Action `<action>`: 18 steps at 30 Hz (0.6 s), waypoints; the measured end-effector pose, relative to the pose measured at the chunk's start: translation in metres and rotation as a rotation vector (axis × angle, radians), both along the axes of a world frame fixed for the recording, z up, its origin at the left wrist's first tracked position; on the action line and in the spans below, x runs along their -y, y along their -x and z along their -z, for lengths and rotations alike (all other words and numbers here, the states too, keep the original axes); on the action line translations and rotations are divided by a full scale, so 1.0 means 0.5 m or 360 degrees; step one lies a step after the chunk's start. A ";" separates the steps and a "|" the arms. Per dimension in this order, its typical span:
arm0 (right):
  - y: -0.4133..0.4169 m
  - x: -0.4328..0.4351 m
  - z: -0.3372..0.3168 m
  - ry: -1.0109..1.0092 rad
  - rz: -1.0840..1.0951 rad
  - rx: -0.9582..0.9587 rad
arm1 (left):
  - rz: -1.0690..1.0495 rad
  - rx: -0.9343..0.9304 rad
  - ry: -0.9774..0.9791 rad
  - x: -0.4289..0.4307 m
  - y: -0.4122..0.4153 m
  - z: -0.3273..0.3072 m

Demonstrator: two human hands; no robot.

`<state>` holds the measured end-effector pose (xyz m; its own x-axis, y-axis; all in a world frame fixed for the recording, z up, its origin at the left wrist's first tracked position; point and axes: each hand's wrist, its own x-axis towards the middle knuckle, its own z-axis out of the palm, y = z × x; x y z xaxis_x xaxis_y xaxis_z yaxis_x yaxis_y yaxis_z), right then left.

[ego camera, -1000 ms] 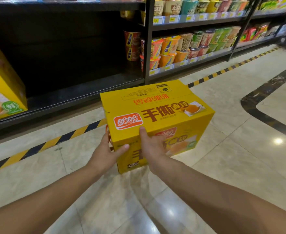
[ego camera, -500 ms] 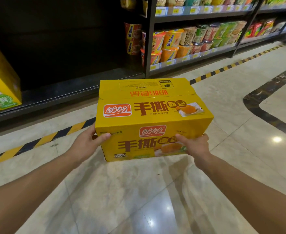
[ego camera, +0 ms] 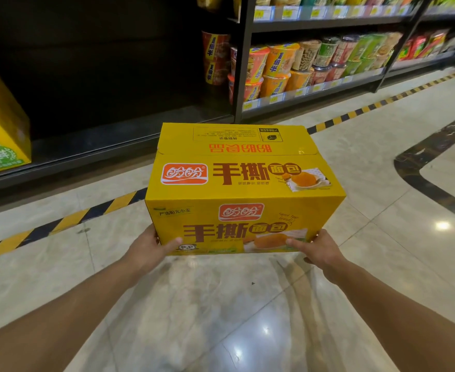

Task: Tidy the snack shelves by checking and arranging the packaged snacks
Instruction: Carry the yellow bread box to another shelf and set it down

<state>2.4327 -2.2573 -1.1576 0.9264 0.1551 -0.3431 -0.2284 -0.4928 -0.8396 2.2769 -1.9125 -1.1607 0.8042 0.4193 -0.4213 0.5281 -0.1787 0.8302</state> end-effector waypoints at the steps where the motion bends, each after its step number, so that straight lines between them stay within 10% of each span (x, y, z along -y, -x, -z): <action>1: -0.004 -0.001 0.010 0.0025 0.0003 0.0039 | -0.0026 -0.0086 0.0023 0.000 -0.004 0.006; 18: 0.055 -0.001 -0.075 0.0209 0.0056 0.0737 | -0.0301 0.0222 -0.0214 -0.045 0.031 -0.119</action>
